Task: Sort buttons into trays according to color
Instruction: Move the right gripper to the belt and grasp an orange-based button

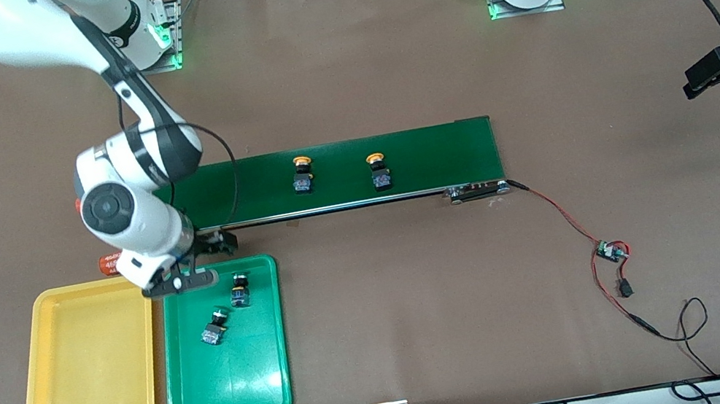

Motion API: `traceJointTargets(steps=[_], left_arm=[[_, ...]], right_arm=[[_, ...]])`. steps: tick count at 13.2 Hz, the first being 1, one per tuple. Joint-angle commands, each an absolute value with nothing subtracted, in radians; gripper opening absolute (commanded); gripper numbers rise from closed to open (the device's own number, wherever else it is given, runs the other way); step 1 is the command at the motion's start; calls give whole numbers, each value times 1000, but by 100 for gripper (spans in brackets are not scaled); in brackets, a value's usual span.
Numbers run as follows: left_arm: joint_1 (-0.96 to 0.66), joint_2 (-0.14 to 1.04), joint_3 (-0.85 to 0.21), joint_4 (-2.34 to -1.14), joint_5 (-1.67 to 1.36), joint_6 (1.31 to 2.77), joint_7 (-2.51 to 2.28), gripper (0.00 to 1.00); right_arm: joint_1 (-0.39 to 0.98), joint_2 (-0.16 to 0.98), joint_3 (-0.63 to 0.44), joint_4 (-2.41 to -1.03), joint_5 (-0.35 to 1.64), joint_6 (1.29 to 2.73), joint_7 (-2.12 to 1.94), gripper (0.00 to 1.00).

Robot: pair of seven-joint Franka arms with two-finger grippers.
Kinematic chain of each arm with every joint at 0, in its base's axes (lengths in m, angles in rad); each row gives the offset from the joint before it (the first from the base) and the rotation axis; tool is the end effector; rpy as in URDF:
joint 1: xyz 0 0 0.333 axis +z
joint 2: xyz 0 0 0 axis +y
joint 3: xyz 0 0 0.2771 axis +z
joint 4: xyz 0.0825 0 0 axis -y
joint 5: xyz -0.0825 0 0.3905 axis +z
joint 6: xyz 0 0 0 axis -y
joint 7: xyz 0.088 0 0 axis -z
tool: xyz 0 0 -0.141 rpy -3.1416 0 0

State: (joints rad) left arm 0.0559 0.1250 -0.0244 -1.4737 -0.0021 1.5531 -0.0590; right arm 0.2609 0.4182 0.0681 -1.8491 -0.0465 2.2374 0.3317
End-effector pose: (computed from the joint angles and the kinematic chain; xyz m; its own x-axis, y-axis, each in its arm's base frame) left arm 0.5902 0.0190 0.5244 0.9949 0.0904 -0.0458 0.0906 -0.9959 0.0025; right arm 0.5918 0.1987 0.2225 0.9995 0.0209 -0.0246 0.0213 -0.9996 0.0170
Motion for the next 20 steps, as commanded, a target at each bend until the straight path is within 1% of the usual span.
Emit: traceJointTargets(steps=[1, 3, 6, 11, 13, 18, 19, 20], left_arm=[[54, 98, -17, -1500, -5, 1551, -49, 100], [55, 98, -17, -1500, -3, 1551, -49, 100], [54, 98, -17, -1502, 11, 1551, -49, 100], [55, 98, -18, -1502, 14, 1551, -49, 100], [55, 98, -18, -1500, 14, 1551, -49, 100], [55, 100, -18, -1502, 14, 1551, -49, 100], [55, 100, -18, -1500, 14, 1551, -49, 100], [55, 100, -18, -1502, 14, 1551, -49, 100]], right_arm=[[290, 229, 83, -2099, -40, 2281, 505, 100], [346, 199, 83, -2146, -40, 2290, 634, 100], [432, 216, 83, -2141, -41, 2345, 799, 100], [512, 247, 83, -2129, -43, 2425, 825, 100], [537, 268, 81, -2118, -43, 2440, 825, 100], [538, 330, 81, -2117, -48, 2497, 824, 100], [538, 354, 80, -2118, -49, 2523, 824, 98], [538, 374, 80, -2117, -55, 2543, 824, 89]])
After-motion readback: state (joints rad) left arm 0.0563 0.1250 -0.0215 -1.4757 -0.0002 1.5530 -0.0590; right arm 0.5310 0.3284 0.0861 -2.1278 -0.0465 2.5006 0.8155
